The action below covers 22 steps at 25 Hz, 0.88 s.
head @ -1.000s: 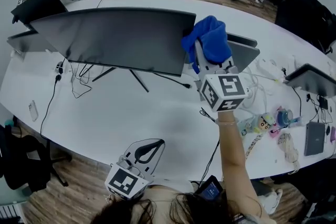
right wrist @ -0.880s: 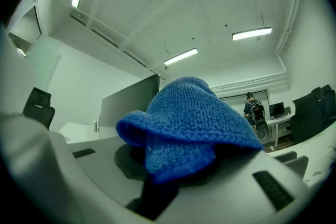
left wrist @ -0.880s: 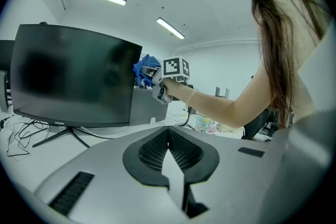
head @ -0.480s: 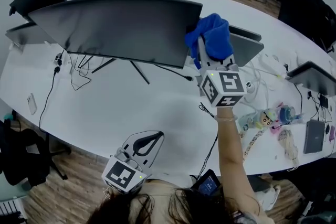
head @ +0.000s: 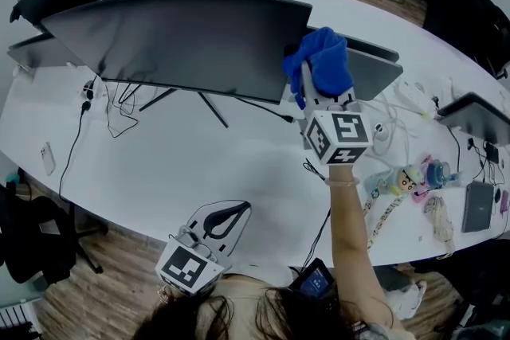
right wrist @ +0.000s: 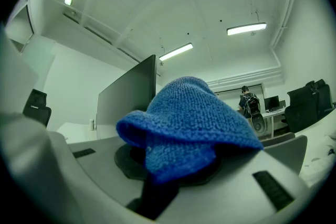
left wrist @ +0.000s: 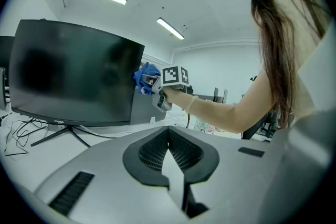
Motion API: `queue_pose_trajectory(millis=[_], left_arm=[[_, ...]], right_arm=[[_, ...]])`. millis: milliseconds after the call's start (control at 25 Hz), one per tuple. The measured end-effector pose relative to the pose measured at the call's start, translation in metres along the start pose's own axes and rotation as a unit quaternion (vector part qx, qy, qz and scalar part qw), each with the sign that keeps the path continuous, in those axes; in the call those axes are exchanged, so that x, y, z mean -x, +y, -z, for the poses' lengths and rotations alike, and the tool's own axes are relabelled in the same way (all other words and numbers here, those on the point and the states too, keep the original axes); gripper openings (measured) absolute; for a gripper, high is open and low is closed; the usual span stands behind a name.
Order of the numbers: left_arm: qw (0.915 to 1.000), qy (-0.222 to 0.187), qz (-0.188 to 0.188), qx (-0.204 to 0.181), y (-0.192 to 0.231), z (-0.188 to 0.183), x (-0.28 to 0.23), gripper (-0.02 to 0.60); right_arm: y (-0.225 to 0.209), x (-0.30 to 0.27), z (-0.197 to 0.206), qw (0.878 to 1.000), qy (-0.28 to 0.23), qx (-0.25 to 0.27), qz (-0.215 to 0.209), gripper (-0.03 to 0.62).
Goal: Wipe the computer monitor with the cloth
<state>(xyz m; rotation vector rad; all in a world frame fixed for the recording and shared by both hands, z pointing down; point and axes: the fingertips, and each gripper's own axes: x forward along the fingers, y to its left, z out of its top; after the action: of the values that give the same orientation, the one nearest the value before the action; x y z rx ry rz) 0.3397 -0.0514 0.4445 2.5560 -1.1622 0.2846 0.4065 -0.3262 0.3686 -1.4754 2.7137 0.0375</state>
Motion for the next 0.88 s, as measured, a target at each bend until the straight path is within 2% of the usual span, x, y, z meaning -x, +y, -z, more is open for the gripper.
queue_pose_trajectory(millis=[880], left_arm=[[0.9999,0.009,0.010,0.001,-0.004,0.008,0.000,0.009]], right_arm=[[0.001,0.001,0.043,0.999,0.043,-0.008,0.006,0.086]])
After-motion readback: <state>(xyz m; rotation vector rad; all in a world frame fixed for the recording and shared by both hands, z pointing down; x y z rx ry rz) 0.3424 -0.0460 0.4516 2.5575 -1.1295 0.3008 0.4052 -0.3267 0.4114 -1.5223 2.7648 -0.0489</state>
